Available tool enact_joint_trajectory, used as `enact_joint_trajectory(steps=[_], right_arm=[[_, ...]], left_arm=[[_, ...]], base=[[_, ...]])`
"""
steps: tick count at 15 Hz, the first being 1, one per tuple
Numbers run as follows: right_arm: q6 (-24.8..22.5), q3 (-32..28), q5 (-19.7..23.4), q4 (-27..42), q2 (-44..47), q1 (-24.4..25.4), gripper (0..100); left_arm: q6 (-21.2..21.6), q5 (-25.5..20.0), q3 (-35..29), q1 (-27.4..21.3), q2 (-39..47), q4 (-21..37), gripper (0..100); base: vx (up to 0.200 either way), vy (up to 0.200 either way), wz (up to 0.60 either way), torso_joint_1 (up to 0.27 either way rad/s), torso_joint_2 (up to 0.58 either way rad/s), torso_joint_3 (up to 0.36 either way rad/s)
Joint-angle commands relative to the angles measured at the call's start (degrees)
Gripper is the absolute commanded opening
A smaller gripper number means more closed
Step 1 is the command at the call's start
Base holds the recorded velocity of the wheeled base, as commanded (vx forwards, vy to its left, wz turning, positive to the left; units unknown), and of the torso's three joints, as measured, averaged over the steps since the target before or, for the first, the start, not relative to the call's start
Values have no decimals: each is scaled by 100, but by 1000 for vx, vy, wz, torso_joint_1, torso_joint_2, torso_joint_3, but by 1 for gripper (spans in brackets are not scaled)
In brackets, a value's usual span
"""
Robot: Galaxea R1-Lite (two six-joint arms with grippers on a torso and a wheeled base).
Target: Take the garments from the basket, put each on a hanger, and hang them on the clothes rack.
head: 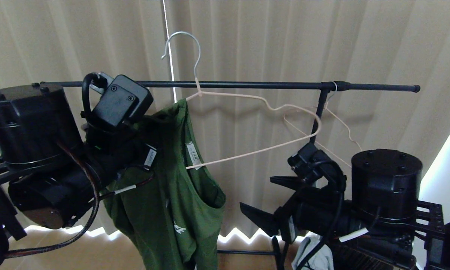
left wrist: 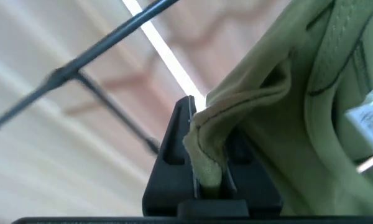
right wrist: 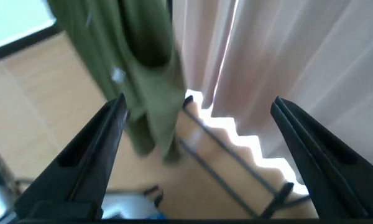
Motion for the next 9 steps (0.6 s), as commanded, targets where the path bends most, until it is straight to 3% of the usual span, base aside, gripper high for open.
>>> enact_joint_trajectory(steps=[1,9], right_arm=[[0,-226,-68,-198,557,48,100],[79,-586,-217,-269,1032,30,100]], left_arm=[[-195,4,-100,-262,-113,109,0],[-256,-40,-152,-464,-219,109,0]], base=[[0,0,0,0,0,0],[0,0,0,0,0,0]])
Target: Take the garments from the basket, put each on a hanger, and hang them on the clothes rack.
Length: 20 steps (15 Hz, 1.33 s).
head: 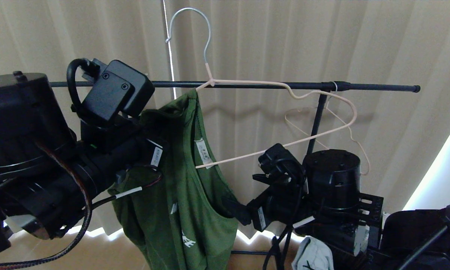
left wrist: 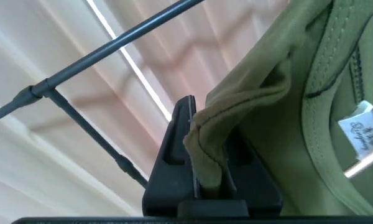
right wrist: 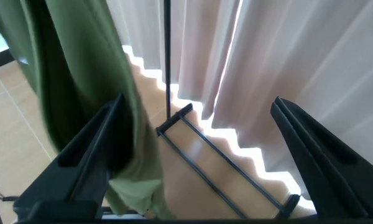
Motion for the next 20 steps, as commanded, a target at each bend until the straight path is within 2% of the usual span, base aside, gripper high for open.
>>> enact_joint_trajectory(steps=[1,2,3,5,6,9,13,18,20], right_arm=[[14,55,-118,2,73,-5,100],[14,108,-171,2,12,-5,100],[14,170,-188,2,-41,-14,0],[14,284,-223,2,-208,-23,0],[14,398,-285,2,-357,-137,0],[14,627,-338,2,-656,-497,0],[-21,662,-285,19,-999,-1095,0],[-21,706,-276,19,-999,-1323,0],[-30,671,-276,19,-1017,-1429,0]], left_arm=[[-1,4,-10,28,-22,-5,0],[-1,4,-10,72,-5,-5,0],[7,-5,-10,159,13,-5,0],[25,-14,-10,326,30,-5,0],[86,-14,8,599,101,-14,0],[201,-23,131,924,162,-5,0],[667,-23,667,1038,153,-49,0],[842,-32,1230,1065,118,-58,0],[1080,-32,1344,1214,109,-58,0]], base=[[0,0,0,0,0,0],[0,0,0,0,0,0],[0,0,0,0,0,0],[0,0,0,0,0,0],[0,0,0,0,0,0],[0,0,0,0,0,0],[0,0,0,0,0,0],[0,0,0,0,0,0],[0,0,0,0,0,0]])
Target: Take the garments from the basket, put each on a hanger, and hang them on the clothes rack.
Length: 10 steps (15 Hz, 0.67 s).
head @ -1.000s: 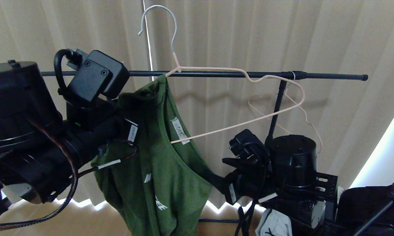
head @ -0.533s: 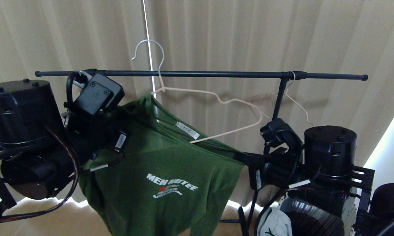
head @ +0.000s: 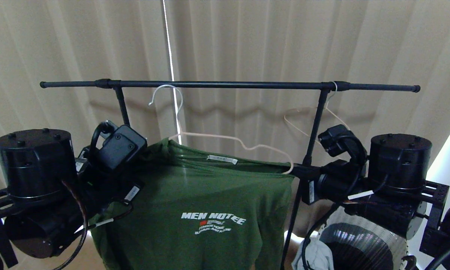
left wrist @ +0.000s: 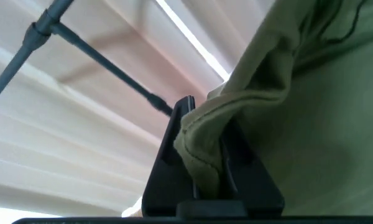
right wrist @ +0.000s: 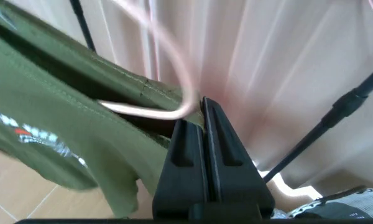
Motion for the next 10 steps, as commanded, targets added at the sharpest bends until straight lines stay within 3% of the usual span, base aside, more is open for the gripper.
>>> enact_joint_trajectory(steps=[1,6,9,10], right_arm=[[-3,-29,-10,6,-32,-49,0],[-38,-109,25,24,-76,-40,0],[-460,-161,51,77,-199,241,0],[-600,-109,51,147,-269,426,100]], left_arm=[[170,12,94,157,-9,2,0],[223,12,102,183,53,2,0],[223,21,67,183,176,2,0],[196,30,41,183,246,-7,0]], base=[[0,0,0,0,0,0],[0,0,0,0,0,0],[0,0,0,0,0,0],[0,0,0,0,0,0]])
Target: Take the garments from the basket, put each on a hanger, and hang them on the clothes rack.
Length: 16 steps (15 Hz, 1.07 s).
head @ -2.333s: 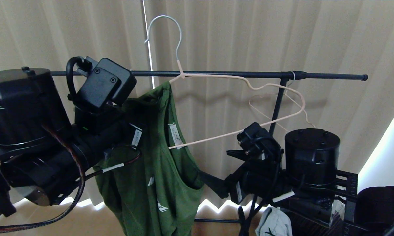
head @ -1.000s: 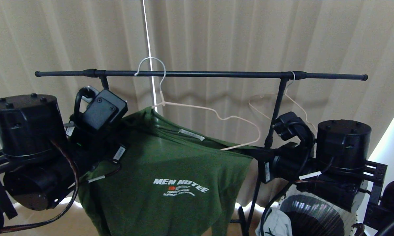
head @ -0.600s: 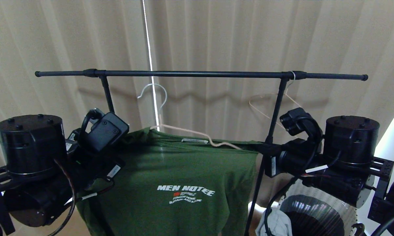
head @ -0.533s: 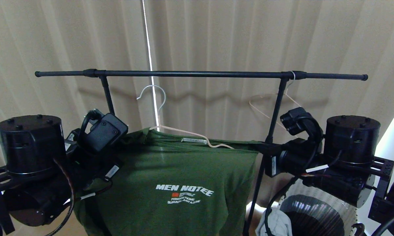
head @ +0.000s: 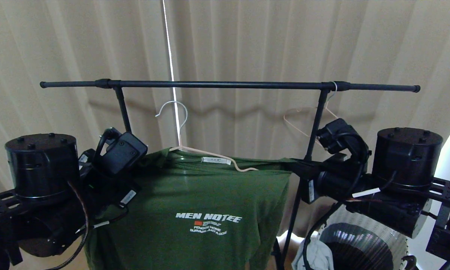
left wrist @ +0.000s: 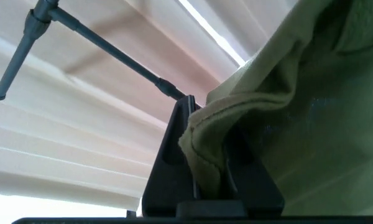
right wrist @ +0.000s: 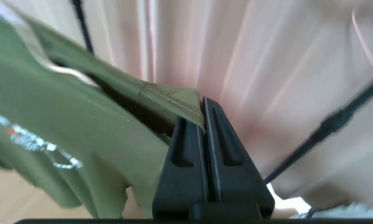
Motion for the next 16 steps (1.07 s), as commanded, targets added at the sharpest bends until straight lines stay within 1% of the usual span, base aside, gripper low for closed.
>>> enact_joint_trajectory(steps=[1,2,3,4,5,7,8,9,10,12,13,15,16], right_arm=[[-77,31,13,158,-166,278,100],[-77,-4,13,281,-219,374,100],[-77,-4,13,290,-219,374,100],[-86,-13,13,264,-236,550,100],[-86,-13,4,272,-263,638,100],[-130,-92,4,281,-289,796,100],[-244,-144,4,281,-280,805,100],[-244,-144,4,281,-280,805,100],[-455,-347,13,308,-192,796,100],[-543,-575,4,308,63,796,100],[-675,-681,4,308,203,796,100],[-877,-944,-4,308,458,770,100],[-877,-944,-4,308,458,770,100]], left_arm=[[-31,-5,-45,-3,135,-33,0],[-31,-5,-80,-12,161,-183,0],[-31,-5,-89,-12,161,-200,0],[-40,3,-177,-29,258,-526,0],[-40,3,-203,-29,284,-596,0],[-40,-5,-230,-29,284,-613,0],[-48,-5,-230,-47,275,-613,0],[-48,-5,-230,-47,275,-613,0],[-66,-5,-265,-188,258,-613,0],[-171,-14,-353,-425,240,-622,0],[-312,-14,-414,-557,240,-622,0],[-400,-14,-440,-697,240,-613,0],[-400,-14,-440,-697,240,-613,0]], base=[[0,0,0,0,0,0],[0,0,0,0,0,0],[0,0,0,0,0,0],[0,0,0,0,0,0],[0,0,0,0,0,0],[0,0,0,0,0,0],[0,0,0,0,0,0],[0,0,0,0,0,0],[0,0,0,0,0,0],[0,0,0,0,0,0],[0,0,0,0,0,0],[0,0,0,0,0,0],[0,0,0,0,0,0]])
